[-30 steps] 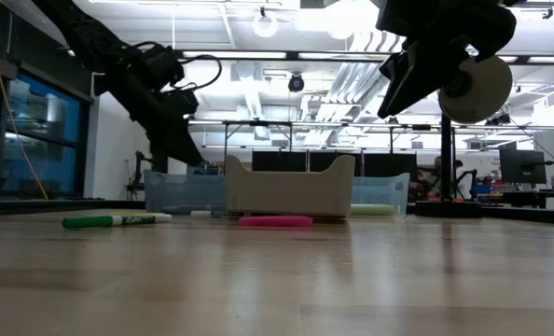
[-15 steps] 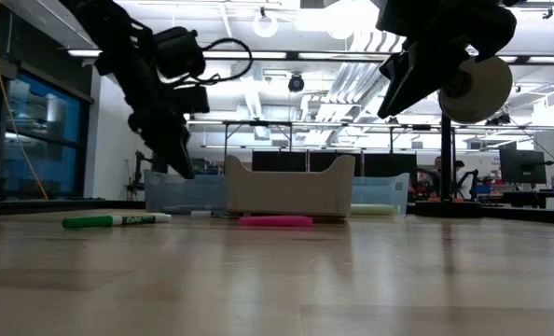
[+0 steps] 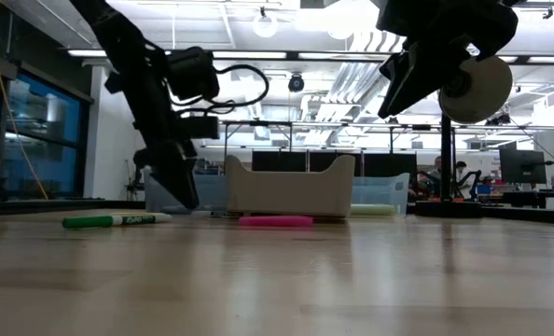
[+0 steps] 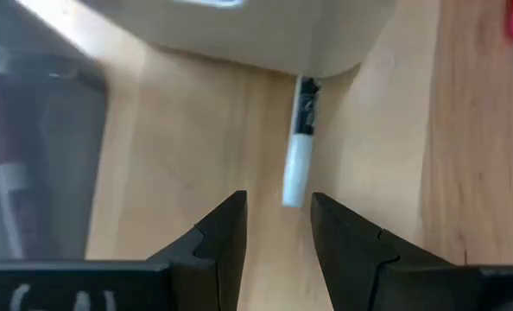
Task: Pick & Place Markers
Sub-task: Put the black marker into the black bin
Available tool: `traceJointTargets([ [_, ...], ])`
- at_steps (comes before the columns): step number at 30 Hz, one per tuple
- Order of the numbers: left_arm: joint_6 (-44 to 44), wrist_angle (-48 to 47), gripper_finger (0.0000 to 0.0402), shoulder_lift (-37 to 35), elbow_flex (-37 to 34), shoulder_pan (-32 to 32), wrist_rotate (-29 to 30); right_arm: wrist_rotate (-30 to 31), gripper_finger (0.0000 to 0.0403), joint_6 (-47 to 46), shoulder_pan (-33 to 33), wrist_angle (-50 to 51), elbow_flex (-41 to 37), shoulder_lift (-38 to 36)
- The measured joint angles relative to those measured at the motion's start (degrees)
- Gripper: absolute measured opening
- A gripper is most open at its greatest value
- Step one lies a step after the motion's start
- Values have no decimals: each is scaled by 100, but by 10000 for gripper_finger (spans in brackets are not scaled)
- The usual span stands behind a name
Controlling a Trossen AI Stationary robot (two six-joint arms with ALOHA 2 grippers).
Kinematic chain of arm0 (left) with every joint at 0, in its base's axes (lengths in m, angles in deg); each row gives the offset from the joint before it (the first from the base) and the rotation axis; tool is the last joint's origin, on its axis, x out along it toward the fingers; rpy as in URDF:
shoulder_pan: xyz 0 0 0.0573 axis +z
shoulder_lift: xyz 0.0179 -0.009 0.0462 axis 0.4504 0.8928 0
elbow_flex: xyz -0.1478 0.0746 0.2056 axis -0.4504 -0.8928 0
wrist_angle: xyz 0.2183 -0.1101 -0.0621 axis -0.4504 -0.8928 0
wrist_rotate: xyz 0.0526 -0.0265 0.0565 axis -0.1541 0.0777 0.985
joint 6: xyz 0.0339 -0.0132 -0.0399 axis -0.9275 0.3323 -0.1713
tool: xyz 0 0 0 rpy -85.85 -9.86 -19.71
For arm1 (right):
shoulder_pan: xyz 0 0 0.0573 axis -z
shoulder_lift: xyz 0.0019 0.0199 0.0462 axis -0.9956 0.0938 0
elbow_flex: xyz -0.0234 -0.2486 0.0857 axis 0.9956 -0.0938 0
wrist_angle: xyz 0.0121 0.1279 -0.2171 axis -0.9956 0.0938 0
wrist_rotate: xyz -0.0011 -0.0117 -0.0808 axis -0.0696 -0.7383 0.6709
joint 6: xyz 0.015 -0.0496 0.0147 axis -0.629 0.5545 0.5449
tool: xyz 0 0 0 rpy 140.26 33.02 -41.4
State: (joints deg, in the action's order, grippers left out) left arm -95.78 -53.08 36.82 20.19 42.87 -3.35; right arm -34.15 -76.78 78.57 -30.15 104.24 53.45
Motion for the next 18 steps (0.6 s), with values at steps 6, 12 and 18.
traceJointTargets([
  [6, -50, 259, 126, 209, 2, 2, -153, 0, 139, -2, 2, 0, 0, 0],
  [12, -51, 342, 126, 239, 2, 2, -348, 0, 139, -4, 1, -2, 0, 0],
  [18, 31, 455, 126, 239, 2, 0, -483, 1, 139, -19, 1, -2, 0, 0],
])
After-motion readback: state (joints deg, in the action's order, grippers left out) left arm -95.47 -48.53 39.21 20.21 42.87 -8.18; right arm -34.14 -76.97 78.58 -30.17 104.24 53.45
